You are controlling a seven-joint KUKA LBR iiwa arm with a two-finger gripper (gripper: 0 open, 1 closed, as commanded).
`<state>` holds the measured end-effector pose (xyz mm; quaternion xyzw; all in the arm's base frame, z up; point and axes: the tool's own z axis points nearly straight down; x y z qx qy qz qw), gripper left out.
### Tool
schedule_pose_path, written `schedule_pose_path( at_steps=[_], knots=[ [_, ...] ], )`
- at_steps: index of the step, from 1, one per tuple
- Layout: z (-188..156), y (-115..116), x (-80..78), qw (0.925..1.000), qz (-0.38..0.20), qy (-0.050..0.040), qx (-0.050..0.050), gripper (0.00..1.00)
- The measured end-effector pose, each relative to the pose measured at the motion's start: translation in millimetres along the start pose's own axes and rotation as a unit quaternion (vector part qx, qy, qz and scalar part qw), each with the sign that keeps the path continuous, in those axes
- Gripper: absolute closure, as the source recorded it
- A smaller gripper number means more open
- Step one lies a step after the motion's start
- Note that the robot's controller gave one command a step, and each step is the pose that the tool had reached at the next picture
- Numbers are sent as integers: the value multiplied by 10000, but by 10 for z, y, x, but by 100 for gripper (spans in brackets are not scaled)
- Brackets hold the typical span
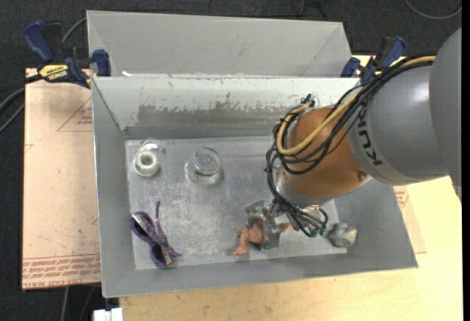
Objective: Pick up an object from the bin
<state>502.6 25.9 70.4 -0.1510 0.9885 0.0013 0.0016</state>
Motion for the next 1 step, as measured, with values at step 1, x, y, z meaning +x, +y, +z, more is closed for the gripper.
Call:
schedule_pose_path(
  at_steps=[1],
  knots=[
    [-1357, 2, 0, 10000, 84, -12, -3, 100]
  ],
)
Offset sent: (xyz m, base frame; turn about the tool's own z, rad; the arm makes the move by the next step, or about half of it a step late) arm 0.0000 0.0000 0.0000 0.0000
